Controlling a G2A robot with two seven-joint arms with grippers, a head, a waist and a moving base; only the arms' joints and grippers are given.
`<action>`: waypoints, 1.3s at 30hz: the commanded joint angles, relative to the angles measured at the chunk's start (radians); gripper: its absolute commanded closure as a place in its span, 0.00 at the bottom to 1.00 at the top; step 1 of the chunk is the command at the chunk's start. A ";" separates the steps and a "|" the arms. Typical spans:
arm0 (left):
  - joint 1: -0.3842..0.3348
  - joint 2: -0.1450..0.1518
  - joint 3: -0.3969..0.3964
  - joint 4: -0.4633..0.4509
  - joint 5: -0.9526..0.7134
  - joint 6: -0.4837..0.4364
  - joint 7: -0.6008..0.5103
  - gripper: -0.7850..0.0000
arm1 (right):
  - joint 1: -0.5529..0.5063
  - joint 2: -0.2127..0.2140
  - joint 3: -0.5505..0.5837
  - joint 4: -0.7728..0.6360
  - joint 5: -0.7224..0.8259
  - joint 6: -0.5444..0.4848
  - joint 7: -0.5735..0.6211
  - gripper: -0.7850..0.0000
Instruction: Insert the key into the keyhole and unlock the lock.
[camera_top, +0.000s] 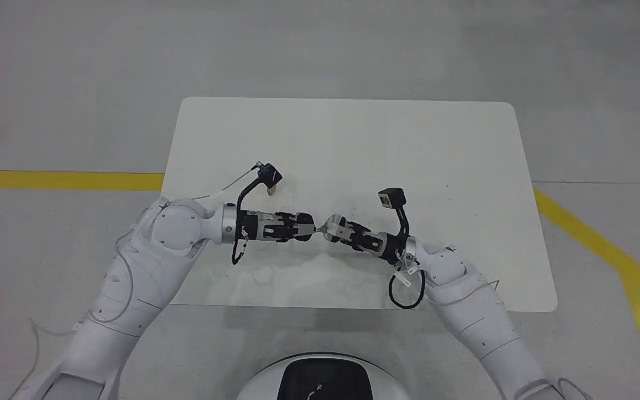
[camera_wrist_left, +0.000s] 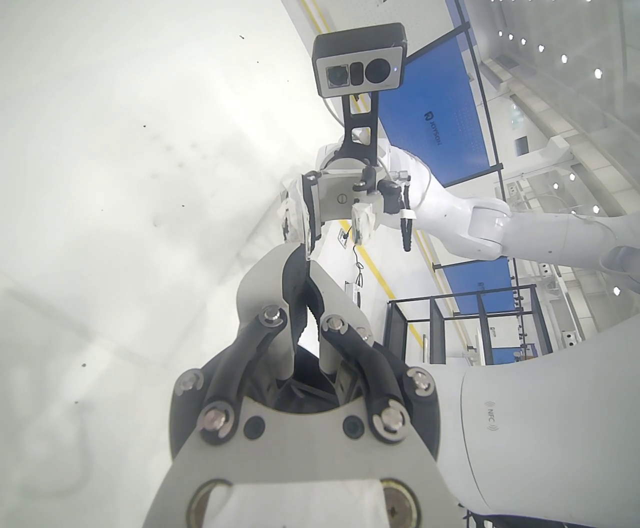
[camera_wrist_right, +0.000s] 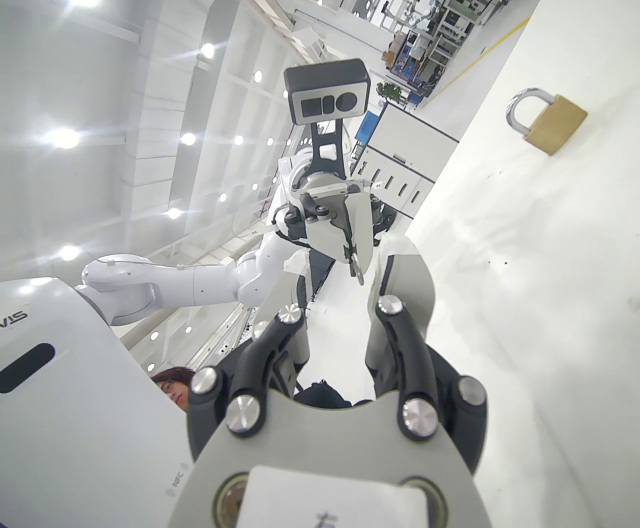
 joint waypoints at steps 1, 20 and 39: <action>-0.002 0.000 0.006 0.000 0.006 0.002 0.002 1.00 | 0.002 0.000 -0.005 0.001 -0.003 0.005 0.012 0.67; 0.005 0.007 0.026 -0.002 0.010 -0.003 0.027 1.00 | 0.013 0.002 -0.015 0.013 -0.011 0.017 0.034 1.00; 0.026 0.032 -0.051 0.000 0.047 0.013 0.079 0.00 | 0.008 0.010 0.014 0.022 -0.013 0.006 -0.012 1.00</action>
